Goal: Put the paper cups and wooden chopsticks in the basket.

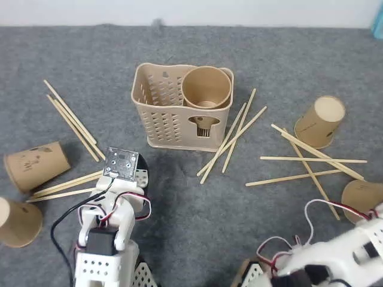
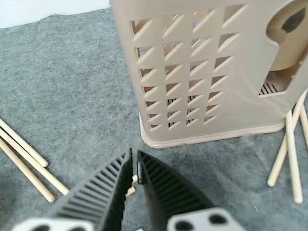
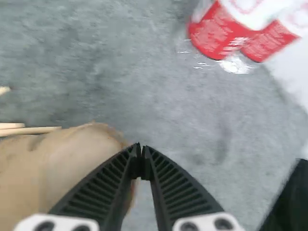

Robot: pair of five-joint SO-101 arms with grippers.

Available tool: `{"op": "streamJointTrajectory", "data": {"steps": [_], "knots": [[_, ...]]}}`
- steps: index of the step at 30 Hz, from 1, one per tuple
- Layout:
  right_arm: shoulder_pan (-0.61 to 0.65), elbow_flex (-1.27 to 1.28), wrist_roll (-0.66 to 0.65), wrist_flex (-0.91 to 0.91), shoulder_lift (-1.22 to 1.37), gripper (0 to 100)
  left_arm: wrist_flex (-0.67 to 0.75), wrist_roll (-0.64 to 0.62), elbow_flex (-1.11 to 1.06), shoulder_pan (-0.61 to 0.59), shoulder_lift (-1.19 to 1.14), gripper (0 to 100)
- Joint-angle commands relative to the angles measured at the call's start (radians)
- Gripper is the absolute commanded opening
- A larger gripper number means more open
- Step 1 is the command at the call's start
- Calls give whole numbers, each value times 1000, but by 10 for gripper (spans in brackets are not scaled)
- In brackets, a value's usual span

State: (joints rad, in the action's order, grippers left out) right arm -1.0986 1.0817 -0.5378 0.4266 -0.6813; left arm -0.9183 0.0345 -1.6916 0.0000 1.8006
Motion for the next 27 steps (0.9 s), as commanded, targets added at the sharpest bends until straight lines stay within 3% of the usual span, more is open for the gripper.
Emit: {"op": "streamJointTrajectory", "data": {"steps": [1, 8, 13, 16, 23, 27], "knots": [[-82, -3, -55, -105, 85, 6, 5, 11, 5, -5, 5, 15], [-206, -49, -107, -292, 286, 6, 3, 11, 5, -5, 5, 15], [-277, -244, -101, -245, 449, 6, 3, 11, 5, -5, 5, 15], [-286, -423, -106, -62, 519, 6, 3, 11, 5, -5, 5, 15], [-282, -842, -106, 556, 552, 6, 3, 11, 5, -5, 5, 15], [-275, -1026, -107, 797, 558, 28, 5, 11, 5, -5, 5, 15]]}}
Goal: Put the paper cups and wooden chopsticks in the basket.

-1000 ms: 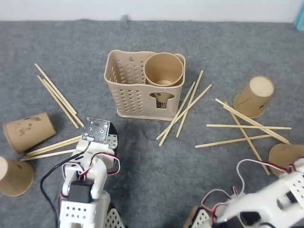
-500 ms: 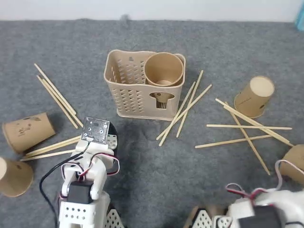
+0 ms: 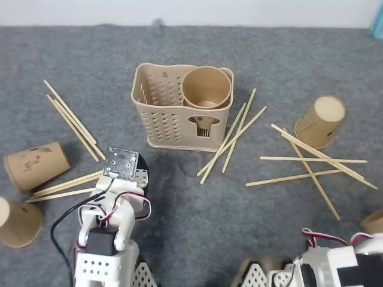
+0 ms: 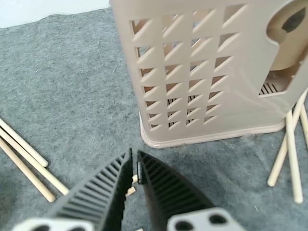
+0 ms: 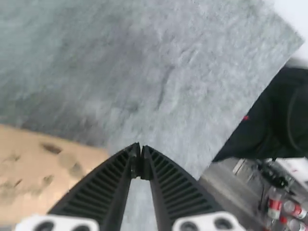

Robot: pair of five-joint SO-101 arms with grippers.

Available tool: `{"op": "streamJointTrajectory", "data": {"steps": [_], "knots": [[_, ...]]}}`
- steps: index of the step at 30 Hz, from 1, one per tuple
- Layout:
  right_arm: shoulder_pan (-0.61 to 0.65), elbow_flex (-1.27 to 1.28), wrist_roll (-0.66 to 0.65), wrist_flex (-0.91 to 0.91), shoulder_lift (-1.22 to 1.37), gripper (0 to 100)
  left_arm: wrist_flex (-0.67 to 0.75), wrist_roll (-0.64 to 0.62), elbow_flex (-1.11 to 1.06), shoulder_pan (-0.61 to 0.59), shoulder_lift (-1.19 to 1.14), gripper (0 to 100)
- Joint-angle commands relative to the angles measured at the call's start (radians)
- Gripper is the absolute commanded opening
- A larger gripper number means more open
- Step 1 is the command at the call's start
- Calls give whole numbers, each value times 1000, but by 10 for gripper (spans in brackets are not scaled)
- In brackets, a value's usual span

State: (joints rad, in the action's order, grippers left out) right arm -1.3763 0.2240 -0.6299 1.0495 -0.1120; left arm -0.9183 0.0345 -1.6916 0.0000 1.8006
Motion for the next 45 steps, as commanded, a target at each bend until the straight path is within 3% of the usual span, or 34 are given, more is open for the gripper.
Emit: {"op": "streamJointTrajectory", "data": {"steps": [1, 4, 11, 21, 36, 45], "knots": [[12, -204, -15, 228, -12, 54, 5, 11, 5, -5, 5, 15], [58, -275, -17, 361, -12, 117, 5, 11, 5, -5, 5, 15], [234, -353, 20, 610, -10, 109, 3, 11, 5, -5, 5, 15], [479, -359, 181, 665, 19, 110, 3, 11, 5, -6, 5, 15], [447, -494, 110, 653, 334, 110, 5, 12, 5, -6, 5, 15], [358, -618, -61, 725, 354, 110, 5, 12, 5, -6, 5, 15]]}}
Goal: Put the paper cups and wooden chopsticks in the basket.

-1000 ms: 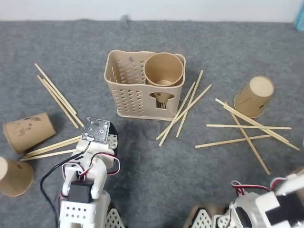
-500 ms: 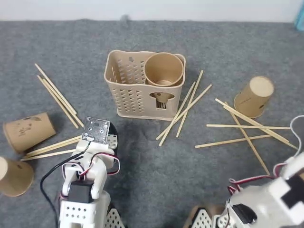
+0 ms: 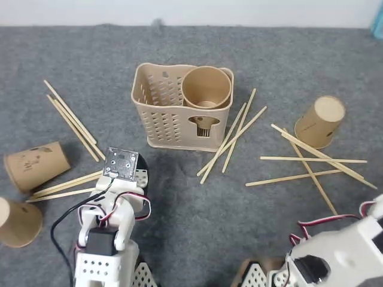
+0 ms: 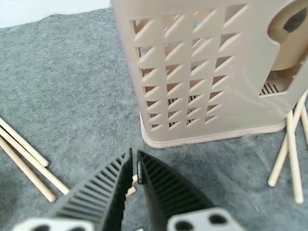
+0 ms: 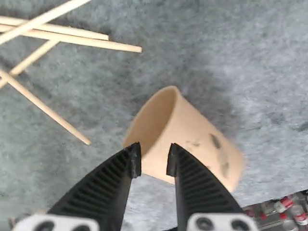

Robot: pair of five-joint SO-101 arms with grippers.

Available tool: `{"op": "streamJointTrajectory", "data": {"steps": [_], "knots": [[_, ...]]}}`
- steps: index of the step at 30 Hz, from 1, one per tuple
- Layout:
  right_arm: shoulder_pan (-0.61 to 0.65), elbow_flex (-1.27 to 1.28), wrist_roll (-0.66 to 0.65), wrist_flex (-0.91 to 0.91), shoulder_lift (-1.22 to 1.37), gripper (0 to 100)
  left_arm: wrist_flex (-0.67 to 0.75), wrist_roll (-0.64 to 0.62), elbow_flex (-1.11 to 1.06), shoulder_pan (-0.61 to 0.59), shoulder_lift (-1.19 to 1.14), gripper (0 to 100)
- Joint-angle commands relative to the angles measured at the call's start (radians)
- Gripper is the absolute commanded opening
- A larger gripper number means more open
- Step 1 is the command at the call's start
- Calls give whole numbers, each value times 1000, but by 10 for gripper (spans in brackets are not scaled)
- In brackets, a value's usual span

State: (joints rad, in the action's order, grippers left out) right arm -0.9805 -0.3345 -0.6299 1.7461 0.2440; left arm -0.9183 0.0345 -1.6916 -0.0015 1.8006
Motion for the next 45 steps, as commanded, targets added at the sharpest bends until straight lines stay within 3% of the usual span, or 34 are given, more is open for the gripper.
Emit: {"op": "streamJointTrajectory", "data": {"steps": [1, 14, 17, 26, 34, 45], "knots": [[-47, -60, -78, 28, 1, 109, 5, 12, 5, -5, 5, 15], [-82, -71, -117, 28, 4, 87, 5, 12, 5, -6, 5, 15], [-137, -71, -199, 51, -7, 9, 5, 12, 5, -6, 5, 15], [-378, 20, -440, 51, -114, 7, 5, 54, 5, -3, 5, 15], [-401, 427, -608, 39, -259, 7, 3, 55, 5, -3, 5, 14], [-400, 758, -614, -400, -358, 7, 3, 57, 5, -3, 5, 14]]}}
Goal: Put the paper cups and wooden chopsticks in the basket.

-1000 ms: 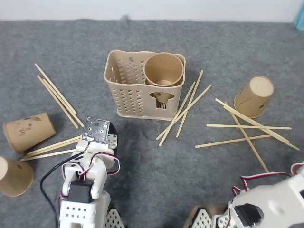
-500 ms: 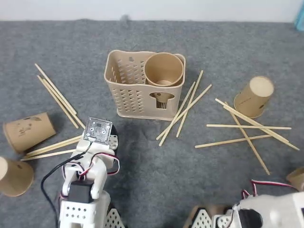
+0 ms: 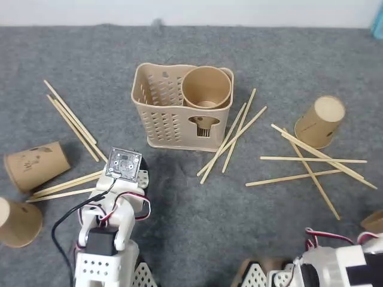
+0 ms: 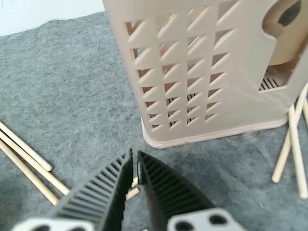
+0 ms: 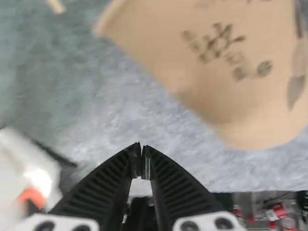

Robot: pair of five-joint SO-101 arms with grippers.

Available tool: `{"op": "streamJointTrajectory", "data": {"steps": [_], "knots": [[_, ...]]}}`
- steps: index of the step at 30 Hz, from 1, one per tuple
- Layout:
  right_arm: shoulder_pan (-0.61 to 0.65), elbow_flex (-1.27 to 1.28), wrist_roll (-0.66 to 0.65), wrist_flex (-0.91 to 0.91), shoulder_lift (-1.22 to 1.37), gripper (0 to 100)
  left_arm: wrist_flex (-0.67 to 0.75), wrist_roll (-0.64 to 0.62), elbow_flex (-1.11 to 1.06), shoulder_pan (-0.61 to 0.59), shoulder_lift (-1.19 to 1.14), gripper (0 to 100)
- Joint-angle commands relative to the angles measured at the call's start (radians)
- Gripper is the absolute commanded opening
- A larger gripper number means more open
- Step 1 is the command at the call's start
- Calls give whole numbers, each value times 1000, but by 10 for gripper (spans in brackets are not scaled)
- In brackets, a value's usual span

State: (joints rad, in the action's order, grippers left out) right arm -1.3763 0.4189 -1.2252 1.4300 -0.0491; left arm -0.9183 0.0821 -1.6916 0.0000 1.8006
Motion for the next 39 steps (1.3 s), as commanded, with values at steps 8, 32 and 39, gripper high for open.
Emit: {"op": "streamJointTrajectory", "data": {"steps": [8, 32, 39], "knots": [[-2, 8, -17, -226, -64, 7, 3, 11, 5, -5, 5, 14], [162, 2, 334, -760, -65, 7, 2, 11, 5, -6, 5, 14], [176, -72, 427, -777, -74, 9, 2, 11, 5, -6, 5, 14]]}}
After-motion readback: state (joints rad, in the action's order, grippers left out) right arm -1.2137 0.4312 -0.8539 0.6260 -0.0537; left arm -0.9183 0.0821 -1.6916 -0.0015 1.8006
